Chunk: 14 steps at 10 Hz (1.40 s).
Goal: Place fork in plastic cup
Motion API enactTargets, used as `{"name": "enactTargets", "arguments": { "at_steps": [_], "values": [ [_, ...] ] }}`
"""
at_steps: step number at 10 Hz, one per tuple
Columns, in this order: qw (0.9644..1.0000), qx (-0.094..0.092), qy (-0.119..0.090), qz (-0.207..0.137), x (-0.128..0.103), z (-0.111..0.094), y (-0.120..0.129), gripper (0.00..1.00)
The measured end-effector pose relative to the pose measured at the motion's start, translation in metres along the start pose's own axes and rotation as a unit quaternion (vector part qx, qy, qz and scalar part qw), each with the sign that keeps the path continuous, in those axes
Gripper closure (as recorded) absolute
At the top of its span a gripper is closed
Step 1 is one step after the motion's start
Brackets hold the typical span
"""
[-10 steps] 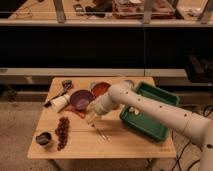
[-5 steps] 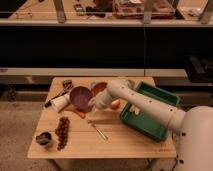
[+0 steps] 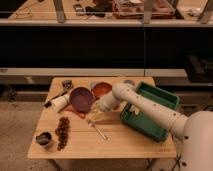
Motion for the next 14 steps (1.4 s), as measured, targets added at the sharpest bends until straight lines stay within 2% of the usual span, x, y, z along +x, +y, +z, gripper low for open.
{"name": "enactTargets", "arguments": {
  "at_steps": [2,4,6,9,12,14],
  "values": [
    [0.9999,-0.006,-0.010,-0.010,-0.017,-0.016,0.008,0.49],
    [0.9997,-0.015,-0.013,-0.012,-0.024,-0.019,0.013,0.49],
    [0.9996,-0.023,-0.014,-0.008,-0.020,-0.009,0.015,0.49],
    [0.9992,-0.036,-0.017,0.003,0.003,0.025,0.014,0.49],
    [0.9983,-0.054,-0.025,-0.001,-0.002,0.039,0.014,0.49],
    [0.9977,-0.061,-0.029,-0.004,-0.007,0.041,0.017,0.49]
  ]
}}
